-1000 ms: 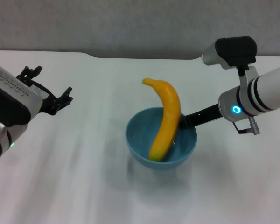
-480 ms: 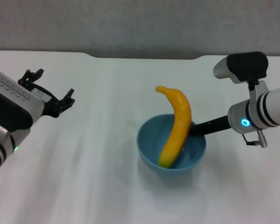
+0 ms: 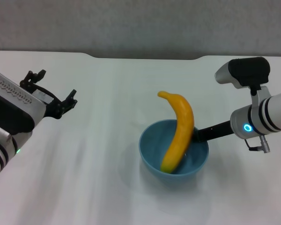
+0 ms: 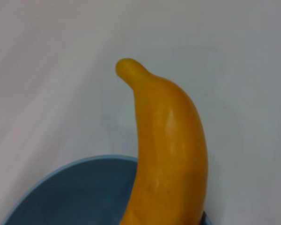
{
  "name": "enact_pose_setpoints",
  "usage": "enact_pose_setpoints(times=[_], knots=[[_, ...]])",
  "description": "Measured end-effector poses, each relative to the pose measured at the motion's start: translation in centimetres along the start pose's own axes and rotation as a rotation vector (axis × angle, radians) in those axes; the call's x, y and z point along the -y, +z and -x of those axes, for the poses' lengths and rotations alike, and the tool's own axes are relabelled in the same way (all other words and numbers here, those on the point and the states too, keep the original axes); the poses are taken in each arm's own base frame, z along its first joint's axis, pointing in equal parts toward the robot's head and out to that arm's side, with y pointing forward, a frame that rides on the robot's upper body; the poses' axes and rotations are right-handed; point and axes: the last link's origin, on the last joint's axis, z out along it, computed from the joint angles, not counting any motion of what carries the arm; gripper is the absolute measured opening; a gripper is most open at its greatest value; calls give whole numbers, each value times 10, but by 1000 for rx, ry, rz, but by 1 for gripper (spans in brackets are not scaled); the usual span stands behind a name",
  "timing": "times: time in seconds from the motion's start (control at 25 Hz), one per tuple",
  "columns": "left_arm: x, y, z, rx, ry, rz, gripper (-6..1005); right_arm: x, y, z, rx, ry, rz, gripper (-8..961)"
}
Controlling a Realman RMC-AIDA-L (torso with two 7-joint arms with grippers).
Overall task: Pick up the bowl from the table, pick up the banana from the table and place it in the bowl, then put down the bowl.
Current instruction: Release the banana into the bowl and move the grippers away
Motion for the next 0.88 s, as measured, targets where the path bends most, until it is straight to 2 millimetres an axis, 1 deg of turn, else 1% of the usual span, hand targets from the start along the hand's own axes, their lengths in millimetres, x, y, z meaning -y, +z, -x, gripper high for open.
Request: enact_pose_setpoints(times=[0.72, 0.88], knots=[[-1, -3, 7, 16, -10, -4, 872, 3, 1, -4, 3, -11, -6, 101], [0, -4, 8, 19, -33, -5, 871, 4, -1, -5, 16, -23, -6, 218]])
